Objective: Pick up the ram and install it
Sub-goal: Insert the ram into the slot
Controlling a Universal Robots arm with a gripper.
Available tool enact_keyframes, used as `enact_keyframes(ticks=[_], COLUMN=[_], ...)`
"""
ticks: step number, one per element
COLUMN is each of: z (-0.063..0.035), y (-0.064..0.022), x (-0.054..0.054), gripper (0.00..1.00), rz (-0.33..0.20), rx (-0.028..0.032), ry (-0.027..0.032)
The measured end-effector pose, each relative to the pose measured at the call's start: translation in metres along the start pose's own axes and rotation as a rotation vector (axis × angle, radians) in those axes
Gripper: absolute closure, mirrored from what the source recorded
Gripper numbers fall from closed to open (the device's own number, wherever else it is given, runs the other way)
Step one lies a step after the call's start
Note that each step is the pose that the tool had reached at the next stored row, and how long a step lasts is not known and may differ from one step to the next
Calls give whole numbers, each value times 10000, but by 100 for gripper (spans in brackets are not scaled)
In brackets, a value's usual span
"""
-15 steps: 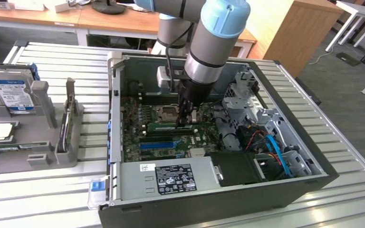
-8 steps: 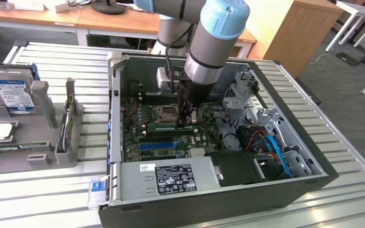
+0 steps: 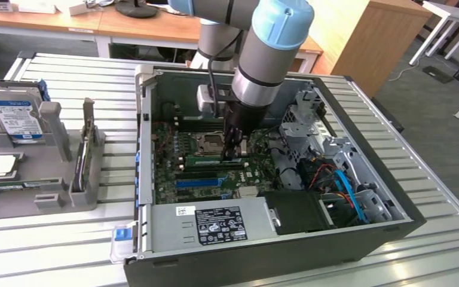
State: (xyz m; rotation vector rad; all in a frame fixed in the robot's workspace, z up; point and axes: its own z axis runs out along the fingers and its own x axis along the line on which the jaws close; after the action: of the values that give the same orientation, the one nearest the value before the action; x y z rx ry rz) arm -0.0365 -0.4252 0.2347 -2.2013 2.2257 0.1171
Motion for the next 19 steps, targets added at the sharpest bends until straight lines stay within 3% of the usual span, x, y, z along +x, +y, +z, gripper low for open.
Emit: enact_keyframes(ticks=[19], z=[19], y=[6], x=[-13], gripper=[89], rz=[1], rx=[0], ry=[0])
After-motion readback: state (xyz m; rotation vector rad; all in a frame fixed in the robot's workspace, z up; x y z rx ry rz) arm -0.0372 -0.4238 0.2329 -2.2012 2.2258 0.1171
